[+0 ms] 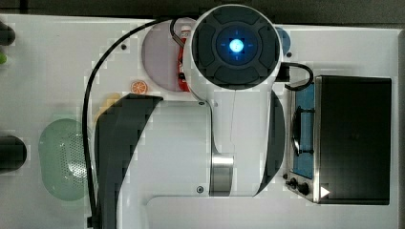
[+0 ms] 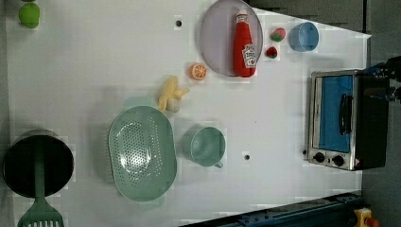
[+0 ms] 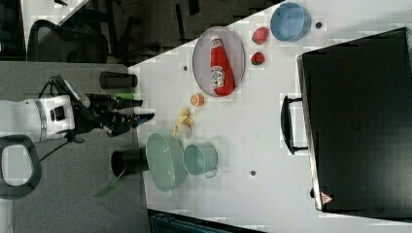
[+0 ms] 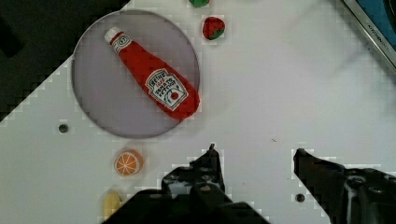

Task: Pick ketchup from plate and place it on table.

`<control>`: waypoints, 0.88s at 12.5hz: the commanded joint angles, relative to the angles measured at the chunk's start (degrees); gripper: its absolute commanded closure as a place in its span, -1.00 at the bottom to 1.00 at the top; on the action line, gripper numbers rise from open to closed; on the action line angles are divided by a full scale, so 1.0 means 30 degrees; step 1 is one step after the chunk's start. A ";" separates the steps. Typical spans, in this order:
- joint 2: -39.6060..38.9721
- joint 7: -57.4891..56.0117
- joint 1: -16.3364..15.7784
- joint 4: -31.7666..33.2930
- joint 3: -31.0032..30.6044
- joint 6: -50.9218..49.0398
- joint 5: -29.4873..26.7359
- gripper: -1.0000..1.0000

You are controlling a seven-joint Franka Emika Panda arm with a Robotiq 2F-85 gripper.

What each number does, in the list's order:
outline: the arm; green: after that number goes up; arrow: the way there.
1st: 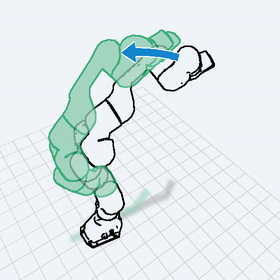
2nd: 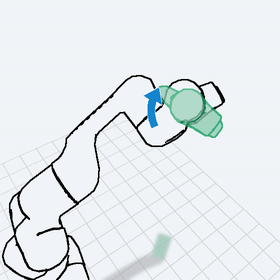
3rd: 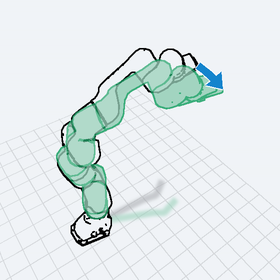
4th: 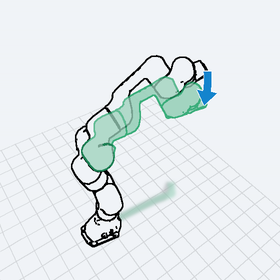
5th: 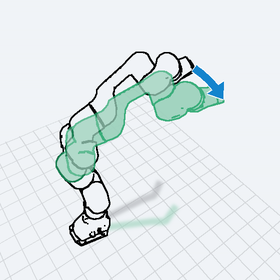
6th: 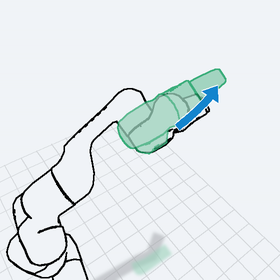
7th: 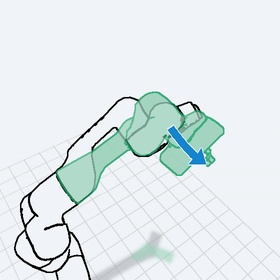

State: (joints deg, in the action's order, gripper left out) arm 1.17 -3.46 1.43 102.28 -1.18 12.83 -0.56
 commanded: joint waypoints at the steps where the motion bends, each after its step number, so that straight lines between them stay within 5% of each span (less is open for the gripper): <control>1: 0.3575 0.0610 0.1487 0.2351 -0.1000 -0.2336 -0.0082 -0.57; 3: 0.3374 0.0611 0.1500 0.2348 -0.0948 -0.2412 -0.0079 -1.00; 11: 0.1564 0.0295 0.1452 0.2297 -0.1266 -0.1061 -0.0082 -1.00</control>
State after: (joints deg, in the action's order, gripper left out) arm 7.41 -3.46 5.18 109.16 -4.84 9.44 -0.77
